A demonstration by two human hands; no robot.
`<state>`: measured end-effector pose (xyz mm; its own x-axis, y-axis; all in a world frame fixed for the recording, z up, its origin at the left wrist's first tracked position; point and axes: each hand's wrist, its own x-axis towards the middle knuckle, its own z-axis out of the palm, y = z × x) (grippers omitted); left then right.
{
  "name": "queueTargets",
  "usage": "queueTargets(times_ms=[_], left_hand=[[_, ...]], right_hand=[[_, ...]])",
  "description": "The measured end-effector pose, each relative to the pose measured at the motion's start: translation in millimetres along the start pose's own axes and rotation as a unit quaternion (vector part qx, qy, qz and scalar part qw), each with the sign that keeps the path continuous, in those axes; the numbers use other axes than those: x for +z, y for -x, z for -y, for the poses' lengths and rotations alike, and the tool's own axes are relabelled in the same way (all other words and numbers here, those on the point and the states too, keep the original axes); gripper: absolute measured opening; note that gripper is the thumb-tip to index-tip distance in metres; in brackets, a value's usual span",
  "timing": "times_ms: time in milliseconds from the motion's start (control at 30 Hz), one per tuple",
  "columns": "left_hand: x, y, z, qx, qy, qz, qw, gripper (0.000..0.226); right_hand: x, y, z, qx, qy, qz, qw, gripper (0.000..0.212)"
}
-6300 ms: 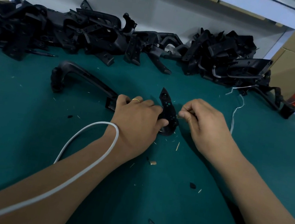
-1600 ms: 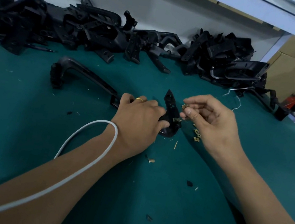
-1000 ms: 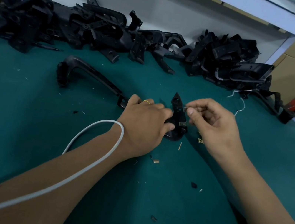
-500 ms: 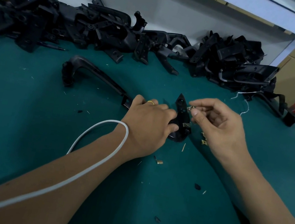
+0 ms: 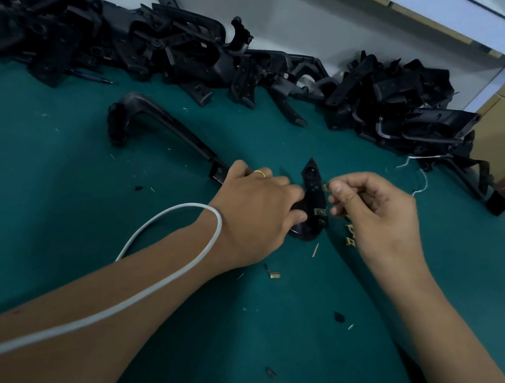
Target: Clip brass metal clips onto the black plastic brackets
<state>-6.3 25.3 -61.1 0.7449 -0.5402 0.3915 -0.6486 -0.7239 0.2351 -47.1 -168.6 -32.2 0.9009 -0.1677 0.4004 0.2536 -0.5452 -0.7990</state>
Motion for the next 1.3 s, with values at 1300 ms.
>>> queueTargets(times_ms=[1300], left_hand=[[3.1,-0.4,0.5,0.017,-0.015,-0.025,0.999,0.032]], right_hand=[[23.6,-2.4,7.8,0.004,0.117,-0.062,0.991,0.013]])
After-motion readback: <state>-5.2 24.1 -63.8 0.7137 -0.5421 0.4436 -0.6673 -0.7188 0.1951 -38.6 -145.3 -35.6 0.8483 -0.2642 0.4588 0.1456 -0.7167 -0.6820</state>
